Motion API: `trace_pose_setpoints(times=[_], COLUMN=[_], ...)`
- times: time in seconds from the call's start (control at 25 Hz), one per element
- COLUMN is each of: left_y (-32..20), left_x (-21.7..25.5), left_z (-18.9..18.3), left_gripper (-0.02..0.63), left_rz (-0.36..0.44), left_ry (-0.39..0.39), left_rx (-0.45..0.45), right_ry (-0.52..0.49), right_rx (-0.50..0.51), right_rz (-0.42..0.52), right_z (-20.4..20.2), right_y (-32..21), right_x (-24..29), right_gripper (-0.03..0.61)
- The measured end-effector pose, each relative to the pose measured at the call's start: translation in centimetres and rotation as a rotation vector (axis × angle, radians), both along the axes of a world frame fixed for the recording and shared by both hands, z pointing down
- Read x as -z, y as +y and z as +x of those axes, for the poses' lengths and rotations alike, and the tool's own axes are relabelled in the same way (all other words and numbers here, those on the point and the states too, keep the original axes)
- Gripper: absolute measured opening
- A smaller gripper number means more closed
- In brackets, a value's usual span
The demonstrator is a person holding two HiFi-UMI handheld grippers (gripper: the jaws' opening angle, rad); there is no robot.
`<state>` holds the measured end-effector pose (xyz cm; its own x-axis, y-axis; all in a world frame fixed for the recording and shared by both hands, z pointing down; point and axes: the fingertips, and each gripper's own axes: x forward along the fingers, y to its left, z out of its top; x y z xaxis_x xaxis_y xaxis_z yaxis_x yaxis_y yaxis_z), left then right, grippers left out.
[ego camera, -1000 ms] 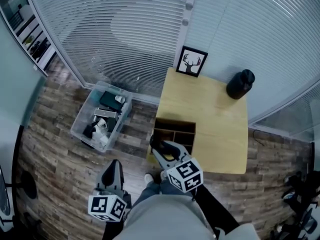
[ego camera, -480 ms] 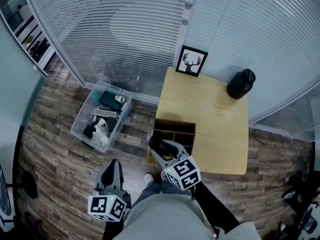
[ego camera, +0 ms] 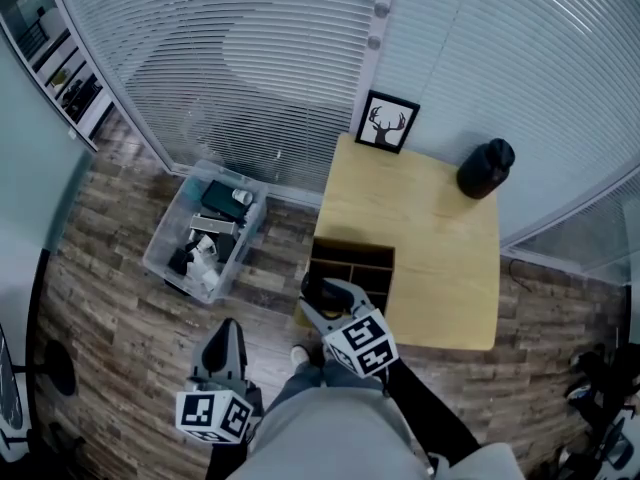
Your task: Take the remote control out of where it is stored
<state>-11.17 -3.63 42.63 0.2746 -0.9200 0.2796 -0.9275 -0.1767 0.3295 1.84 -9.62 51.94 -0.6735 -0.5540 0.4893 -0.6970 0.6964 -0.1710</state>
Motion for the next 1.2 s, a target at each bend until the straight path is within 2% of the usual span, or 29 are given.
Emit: trace_pose_setpoints(times=[1.2], left_y=[-0.4], left_x=[-0.2], left_z=[-1.8], left_gripper=[0.009], left_rz=[-0.005], left_ry=[-0.017], left_rx=[0.046], right_ry=[0.045], right_rx=[0.019], right_rz=[0.014], right_z=[-1.0], right_y=[-1.7], right_x=[-2.5], right_gripper=[0.195])
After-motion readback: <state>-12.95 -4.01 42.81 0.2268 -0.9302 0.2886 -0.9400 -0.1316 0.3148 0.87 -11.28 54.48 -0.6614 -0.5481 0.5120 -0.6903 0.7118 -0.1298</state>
